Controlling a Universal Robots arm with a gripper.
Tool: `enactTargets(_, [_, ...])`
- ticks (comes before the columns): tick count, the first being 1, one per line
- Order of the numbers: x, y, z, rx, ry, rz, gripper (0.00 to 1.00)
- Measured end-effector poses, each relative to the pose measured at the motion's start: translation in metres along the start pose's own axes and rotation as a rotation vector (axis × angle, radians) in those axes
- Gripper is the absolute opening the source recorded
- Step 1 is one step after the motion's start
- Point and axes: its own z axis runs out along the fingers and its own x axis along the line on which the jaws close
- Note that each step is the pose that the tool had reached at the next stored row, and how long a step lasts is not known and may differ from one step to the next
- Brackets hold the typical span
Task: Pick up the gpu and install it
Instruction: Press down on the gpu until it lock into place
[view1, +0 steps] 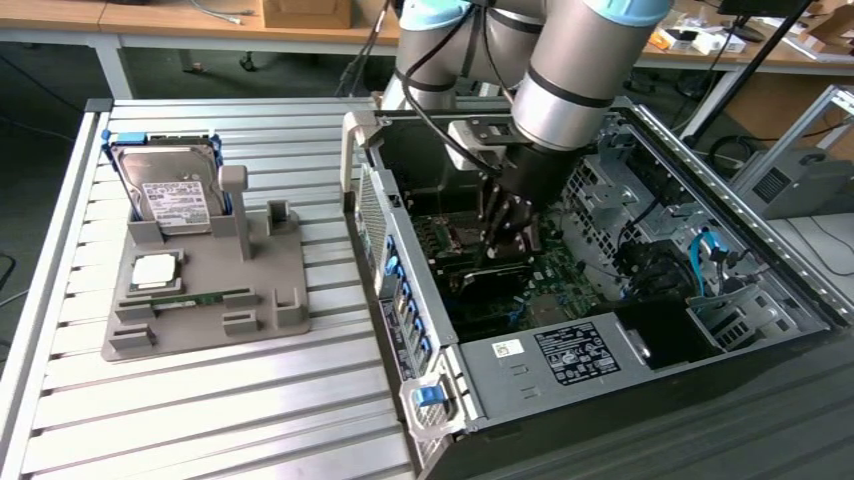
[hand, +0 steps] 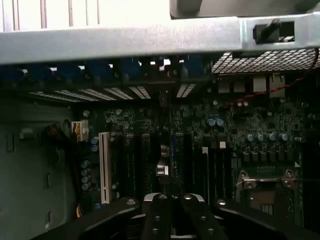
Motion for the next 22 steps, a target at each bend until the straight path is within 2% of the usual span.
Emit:
enactTargets(7, [-0.001,-0.0343,-0.0024,-0.0159,0.0005,-0.001,0.11])
enactTargets(8, [-0.001,-0.0445,-0.0030,-0.0216,0.0007,-0.001,0.11])
enactTargets(10, [-0.002,-0.0537,-0.0037,-0.0274,0.0011,-0.001,0.11])
enactTargets(11, [-0.002,-0.0616,-0.0039,-0.0317,0.0010,-0.001,0.11])
enactTargets(13, [-0.002,-0.0715,-0.0046,-0.0354,0.0014,-0.002,0.11])
enactTargets(15, [-0.003,-0.0751,-0.0048,-0.0361,0.0013,-0.002,0.11])
enactTargets(22, [-0.003,-0.0753,-0.0048,-0.0362,0.0013,-0.002,0.11])
